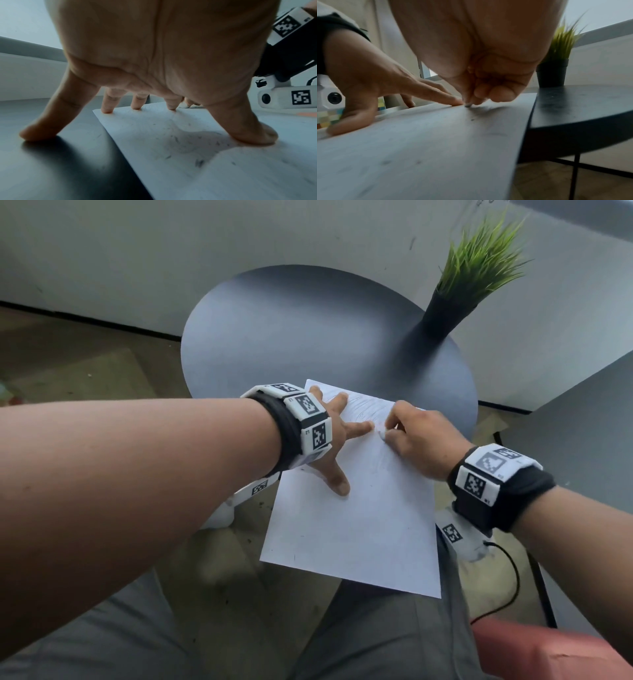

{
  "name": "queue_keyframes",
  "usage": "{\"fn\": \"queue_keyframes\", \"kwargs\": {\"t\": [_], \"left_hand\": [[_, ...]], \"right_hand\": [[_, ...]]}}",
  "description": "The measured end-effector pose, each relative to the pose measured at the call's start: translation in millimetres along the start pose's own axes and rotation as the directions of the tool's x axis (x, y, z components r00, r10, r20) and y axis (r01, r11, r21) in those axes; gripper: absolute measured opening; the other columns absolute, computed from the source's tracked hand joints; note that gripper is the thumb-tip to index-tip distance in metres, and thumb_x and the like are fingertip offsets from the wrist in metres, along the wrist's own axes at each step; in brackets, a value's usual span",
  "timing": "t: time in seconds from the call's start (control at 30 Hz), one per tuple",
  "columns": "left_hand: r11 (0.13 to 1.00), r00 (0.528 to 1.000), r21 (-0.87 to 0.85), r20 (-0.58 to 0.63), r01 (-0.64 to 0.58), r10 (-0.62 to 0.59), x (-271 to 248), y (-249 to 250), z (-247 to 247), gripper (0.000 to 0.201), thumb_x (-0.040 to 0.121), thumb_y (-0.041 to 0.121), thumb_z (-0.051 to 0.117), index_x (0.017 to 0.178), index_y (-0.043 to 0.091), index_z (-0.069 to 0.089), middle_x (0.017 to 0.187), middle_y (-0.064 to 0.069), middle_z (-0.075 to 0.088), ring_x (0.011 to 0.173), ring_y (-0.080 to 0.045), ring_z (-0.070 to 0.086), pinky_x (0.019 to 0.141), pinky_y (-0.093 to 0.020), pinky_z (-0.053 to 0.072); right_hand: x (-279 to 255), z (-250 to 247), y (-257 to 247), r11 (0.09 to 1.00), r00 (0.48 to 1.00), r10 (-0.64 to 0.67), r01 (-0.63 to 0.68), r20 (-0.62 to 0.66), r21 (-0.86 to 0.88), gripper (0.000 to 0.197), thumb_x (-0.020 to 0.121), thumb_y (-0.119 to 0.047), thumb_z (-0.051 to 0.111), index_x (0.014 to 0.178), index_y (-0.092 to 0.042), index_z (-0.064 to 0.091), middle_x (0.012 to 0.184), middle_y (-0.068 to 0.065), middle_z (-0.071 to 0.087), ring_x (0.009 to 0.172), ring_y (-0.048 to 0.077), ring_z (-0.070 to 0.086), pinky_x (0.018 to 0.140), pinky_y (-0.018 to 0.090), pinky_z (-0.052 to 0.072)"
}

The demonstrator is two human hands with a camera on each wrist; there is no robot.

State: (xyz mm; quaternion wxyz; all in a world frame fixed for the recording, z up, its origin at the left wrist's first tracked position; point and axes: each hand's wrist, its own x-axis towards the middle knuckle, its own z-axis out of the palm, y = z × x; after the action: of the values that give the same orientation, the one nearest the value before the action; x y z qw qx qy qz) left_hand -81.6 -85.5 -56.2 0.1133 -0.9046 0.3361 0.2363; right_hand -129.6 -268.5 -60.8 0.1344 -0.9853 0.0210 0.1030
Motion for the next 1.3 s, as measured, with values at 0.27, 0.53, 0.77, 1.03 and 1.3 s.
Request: {"fn": "queue_keyframes", "kwargs": {"t": [0.27,0.53,0.77,1.03,1.3], "left_hand": [[1.000,1.000,-0.003,0.028,-0.008,0.008,4,3,-5,0.121,0.052,0.089,0.067,0.144,0.066,-0.007,0.157,-0.010,0.006,0.138,-0.056,0.020,0.101,-0.066,0.036],[1.000,0.999,0.018,0.039,0.003,-0.004,5,5,-5,0.121,0.051,0.091,0.065,0.142,0.068,-0.011,0.162,-0.010,-0.005,0.140,-0.061,0.006,0.103,-0.071,0.028],[1.000,0.998,0.026,0.062,0.001,-0.003,3,5,-6,0.121,0.055,0.088,0.067,0.144,0.065,-0.011,0.163,-0.012,-0.013,0.141,-0.062,0.007,0.106,-0.072,0.024],[0.998,0.999,0.059,0.016,-0.033,0.032,0,6,-10,0.119,0.055,0.088,0.066,0.147,0.062,-0.004,0.162,-0.008,0.007,0.142,-0.041,0.019,0.105,-0.060,0.033],[0.997,0.997,0.032,-0.031,-0.073,0.074,-2,8,-3,0.107,0.052,0.092,0.060,0.144,0.052,0.023,0.161,0.005,0.015,0.130,-0.046,0.032,0.096,-0.061,0.042]], "right_hand": [[-16,-4,1,0.992,0.983,-0.129,0.127,0.132,0.023,0.009,0.091,-0.024,0.054,0.099,-0.023,0.057,0.093,0.000,0.064,0.089,0.023,0.058,0.076,0.033,0.047],[-34,7,-7,0.947,0.928,-0.321,0.318,0.189,0.049,0.003,0.092,-0.023,0.055,0.094,-0.024,0.054,0.085,-0.005,0.062,0.081,0.020,0.056,0.072,0.032,0.046],[-42,19,-20,0.930,0.922,-0.361,0.368,0.141,-0.023,0.012,0.095,-0.027,0.046,0.102,-0.018,0.050,0.095,0.003,0.062,0.085,0.027,0.054,0.073,0.038,0.046],[-12,-4,25,0.995,0.990,0.054,-0.064,0.130,0.072,0.012,0.094,-0.041,0.052,0.094,-0.029,0.051,0.090,-0.004,0.062,0.083,0.019,0.058,0.071,0.034,0.048],[-33,10,-17,0.953,0.936,-0.303,0.303,0.179,0.028,0.011,0.093,-0.030,0.053,0.100,-0.021,0.054,0.085,-0.003,0.060,0.080,0.022,0.053,0.073,0.035,0.047]]}}
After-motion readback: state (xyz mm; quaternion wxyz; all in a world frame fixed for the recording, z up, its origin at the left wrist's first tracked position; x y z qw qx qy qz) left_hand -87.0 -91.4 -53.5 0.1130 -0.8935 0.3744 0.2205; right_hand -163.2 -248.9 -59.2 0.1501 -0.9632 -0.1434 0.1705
